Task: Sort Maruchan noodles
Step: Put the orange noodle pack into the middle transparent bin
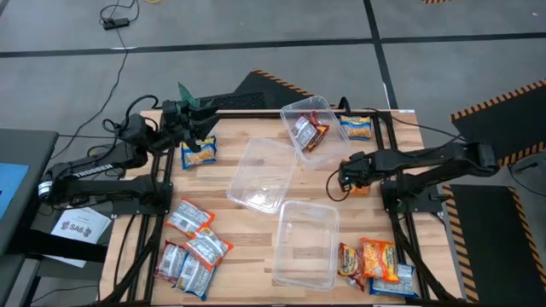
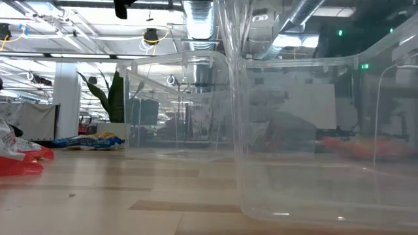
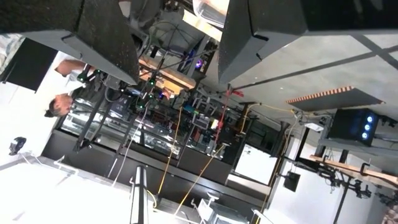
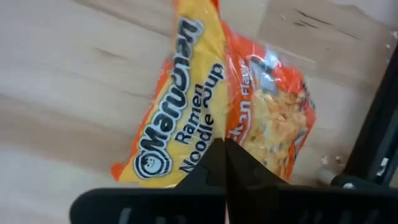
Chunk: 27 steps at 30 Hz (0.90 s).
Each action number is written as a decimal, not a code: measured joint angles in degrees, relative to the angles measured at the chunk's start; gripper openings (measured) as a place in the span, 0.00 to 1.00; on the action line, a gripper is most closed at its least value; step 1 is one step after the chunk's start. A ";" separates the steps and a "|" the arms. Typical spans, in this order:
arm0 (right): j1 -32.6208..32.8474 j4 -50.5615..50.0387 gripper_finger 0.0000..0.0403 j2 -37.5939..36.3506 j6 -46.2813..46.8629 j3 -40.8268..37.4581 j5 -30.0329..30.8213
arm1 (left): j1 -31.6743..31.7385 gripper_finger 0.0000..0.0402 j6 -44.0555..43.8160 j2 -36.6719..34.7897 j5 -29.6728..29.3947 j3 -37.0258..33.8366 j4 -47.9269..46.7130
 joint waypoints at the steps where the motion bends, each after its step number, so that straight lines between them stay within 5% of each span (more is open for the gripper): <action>1: 0.47 -0.97 0.01 -0.98 0.07 0.67 0.00 | 0.00 0.51 0.01 0.00 0.00 0.00 0.00; 13: 4.57 -4.01 0.03 -12.08 0.64 6.75 -3.88 | -0.02 0.51 0.01 0.00 0.00 0.00 -0.13; 19: 3.46 -3.48 0.24 -12.44 1.29 4.36 -5.75 | -0.02 0.51 0.01 0.00 0.02 0.00 -0.59; 27: -1.47 4.01 0.65 -12.33 2.73 -2.35 -6.33 | 0.00 0.51 -0.34 0.00 0.00 0.00 -0.57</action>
